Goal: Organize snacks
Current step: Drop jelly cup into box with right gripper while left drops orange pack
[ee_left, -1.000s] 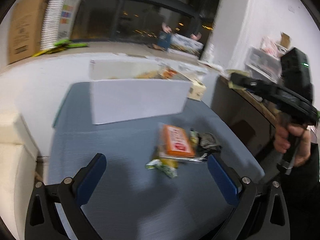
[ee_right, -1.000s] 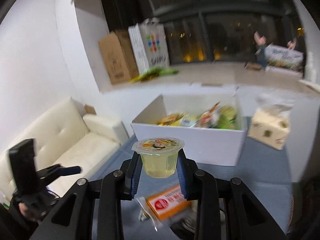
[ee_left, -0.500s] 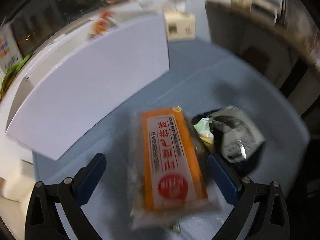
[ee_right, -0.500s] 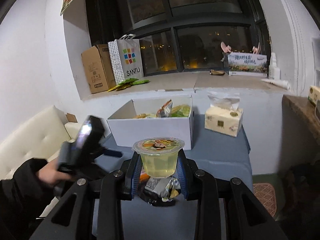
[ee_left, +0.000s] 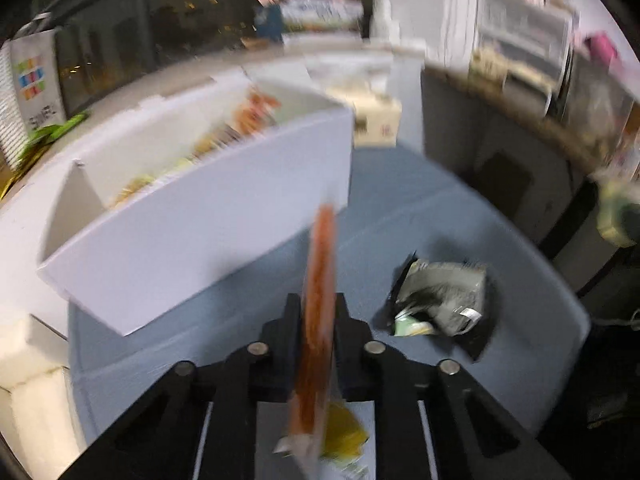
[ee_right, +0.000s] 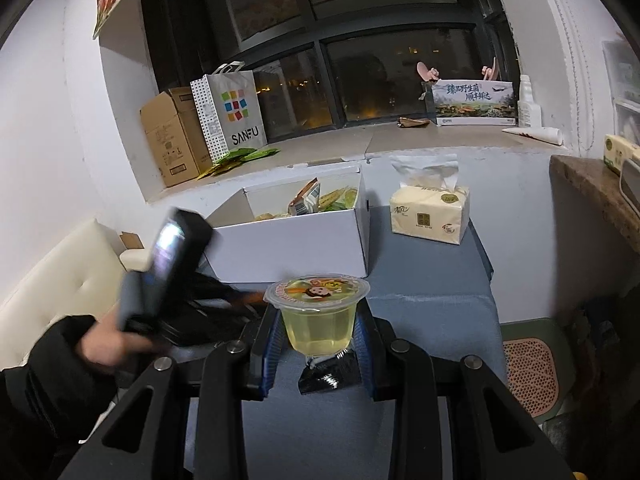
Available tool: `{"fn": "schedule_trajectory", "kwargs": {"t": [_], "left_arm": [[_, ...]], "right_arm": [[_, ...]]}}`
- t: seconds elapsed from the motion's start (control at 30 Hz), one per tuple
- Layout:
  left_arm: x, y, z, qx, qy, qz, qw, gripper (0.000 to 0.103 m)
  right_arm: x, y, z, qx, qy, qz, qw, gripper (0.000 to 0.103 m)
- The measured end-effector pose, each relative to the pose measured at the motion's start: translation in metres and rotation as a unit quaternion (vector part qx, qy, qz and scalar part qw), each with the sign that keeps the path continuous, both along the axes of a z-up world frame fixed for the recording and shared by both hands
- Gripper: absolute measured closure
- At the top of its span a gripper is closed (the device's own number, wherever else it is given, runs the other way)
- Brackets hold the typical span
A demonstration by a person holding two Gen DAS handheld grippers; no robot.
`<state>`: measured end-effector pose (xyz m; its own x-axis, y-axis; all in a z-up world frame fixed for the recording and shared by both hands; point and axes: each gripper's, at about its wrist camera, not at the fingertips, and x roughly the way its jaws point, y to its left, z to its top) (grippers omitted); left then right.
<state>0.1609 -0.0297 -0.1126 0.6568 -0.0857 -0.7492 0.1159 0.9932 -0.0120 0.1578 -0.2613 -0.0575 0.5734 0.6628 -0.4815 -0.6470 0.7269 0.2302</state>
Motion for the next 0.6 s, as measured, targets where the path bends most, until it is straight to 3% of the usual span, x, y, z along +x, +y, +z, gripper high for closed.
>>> {"fn": "schedule_trajectory", "kwargs": {"t": [0.17,0.37,0.6], "left_arm": [[-0.037,0.040,0.032,-0.075,-0.067,0.028,0.9946,0.089],[-0.051,0.084,0.078,-0.108,-0.133,0.061,0.9833,0.089],[0.017,0.136,0.127,-0.092,-0.186,0.110,0.9719,0.089]], "right_arm": [[0.000,0.017,-0.003,-0.004,0.003,0.017,1.000,0.068],[0.009,0.051,0.006,-0.014,-0.005,0.050,0.999,0.068],[0.066,0.122,0.060,0.003,-0.031,0.093,0.995,0.068]]}}
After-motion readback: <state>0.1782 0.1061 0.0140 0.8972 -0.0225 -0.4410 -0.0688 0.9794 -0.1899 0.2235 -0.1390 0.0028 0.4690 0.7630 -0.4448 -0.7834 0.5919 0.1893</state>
